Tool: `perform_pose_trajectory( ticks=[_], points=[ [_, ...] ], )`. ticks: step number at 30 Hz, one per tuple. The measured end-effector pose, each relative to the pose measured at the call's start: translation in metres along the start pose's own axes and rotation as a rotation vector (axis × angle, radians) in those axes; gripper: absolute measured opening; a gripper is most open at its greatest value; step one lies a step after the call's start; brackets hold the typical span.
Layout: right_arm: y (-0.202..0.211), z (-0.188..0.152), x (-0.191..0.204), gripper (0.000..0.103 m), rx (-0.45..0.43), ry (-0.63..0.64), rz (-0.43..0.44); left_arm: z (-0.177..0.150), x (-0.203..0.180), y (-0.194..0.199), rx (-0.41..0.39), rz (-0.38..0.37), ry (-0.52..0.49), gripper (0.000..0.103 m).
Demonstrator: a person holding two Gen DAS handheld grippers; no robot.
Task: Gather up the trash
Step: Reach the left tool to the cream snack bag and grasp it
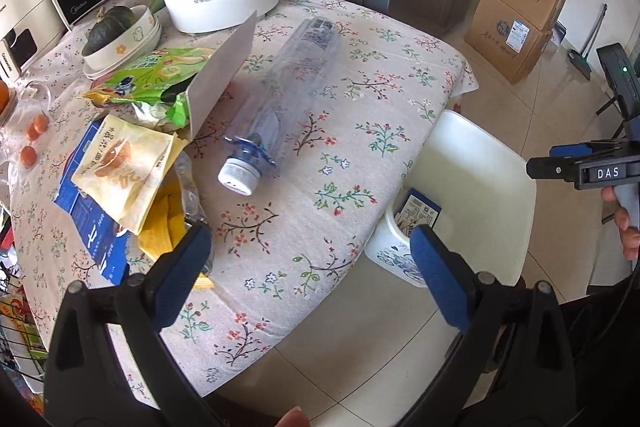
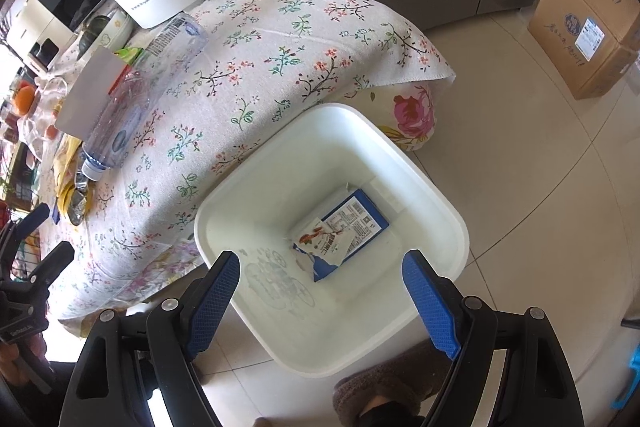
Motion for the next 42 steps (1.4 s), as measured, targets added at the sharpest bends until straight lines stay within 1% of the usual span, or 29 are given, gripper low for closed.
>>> perform_pose_trajectory(
  ticks=[9, 15, 17, 19, 20, 23, 26, 29, 31, 32, 33, 34, 35, 36, 39, 42],
  points=[
    [0.016, 0.02, 0.043, 0.085, -0.038, 0.043, 0.019, 0.002, 0.061, 0.034, -0.094, 0.046, 0.166, 0.099],
    [0.022, 0.032, 0.07, 0.085, -0.053, 0.056, 0.036, 0.001, 0.109, 0.045, -0.148, 0.068, 0.325, 0.099],
    [0.023, 0.038, 0.08, 0.085, -0.058, 0.062, 0.034, 0.001, 0.125, 0.041, -0.164, 0.065, 0.385, 0.098],
    [0.024, 0.043, 0.089, 0.085, -0.063, 0.072, 0.034, 0.001, 0.139, 0.033, -0.162, 0.07, 0.439, 0.093],
    [0.024, 0.045, 0.094, 0.085, -0.064, 0.076, 0.035, 0.0, 0.146, 0.028, -0.158, 0.078, 0.463, 0.092],
    [0.022, 0.053, 0.11, 0.085, -0.065, 0.088, 0.042, -0.002, 0.162, 0.012, -0.133, 0.113, 0.51, 0.089],
    [0.018, 0.058, 0.123, 0.085, -0.061, 0.103, 0.042, -0.004, 0.174, -0.002, -0.122, 0.126, 0.553, 0.084],
    [0.012, 0.062, 0.135, 0.085, -0.055, 0.12, 0.035, -0.007, 0.183, -0.012, -0.128, 0.104, 0.619, 0.075],
    [0.007, 0.064, 0.141, 0.085, -0.047, 0.128, 0.034, -0.009, 0.188, -0.016, -0.142, 0.085, 0.671, 0.06],
    [0.005, 0.065, 0.143, 0.085, -0.042, 0.13, 0.034, -0.009, 0.19, -0.016, -0.154, 0.085, 0.685, 0.056],
    [0.003, 0.065, 0.146, 0.085, -0.038, 0.131, 0.034, -0.009, 0.191, -0.015, -0.162, 0.088, 0.693, 0.048],
    [0.001, 0.066, 0.148, 0.085, -0.035, 0.131, 0.033, -0.008, 0.191, -0.015, -0.168, 0.09, 0.695, 0.035],
    [0.0, 0.067, 0.149, 0.085, -0.033, 0.129, 0.033, -0.007, 0.19, -0.014, -0.175, 0.096, 0.691, 0.024],
    [-0.001, 0.068, 0.15, 0.085, -0.031, 0.128, 0.033, -0.007, 0.189, -0.014, -0.177, 0.097, 0.685, 0.002],
    [-0.004, 0.069, 0.154, 0.085, -0.027, 0.122, 0.034, -0.004, 0.183, -0.014, -0.173, 0.072, 0.661, 0.001],
    [-0.004, 0.07, 0.156, 0.085, -0.027, 0.117, 0.035, 0.0, 0.174, -0.007, -0.186, 0.046, 0.629, 0.0]
  ],
)
Point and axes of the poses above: each gripper's, at about its wrist camera, not at the fingertips, and y roughly against the way its jaws point, x to its left, z to its top, the point moved 8 cm from there along -y, roughly the way its jaws point, and after that the axes turned 15 degrees about -z, right-handed, at the moved point
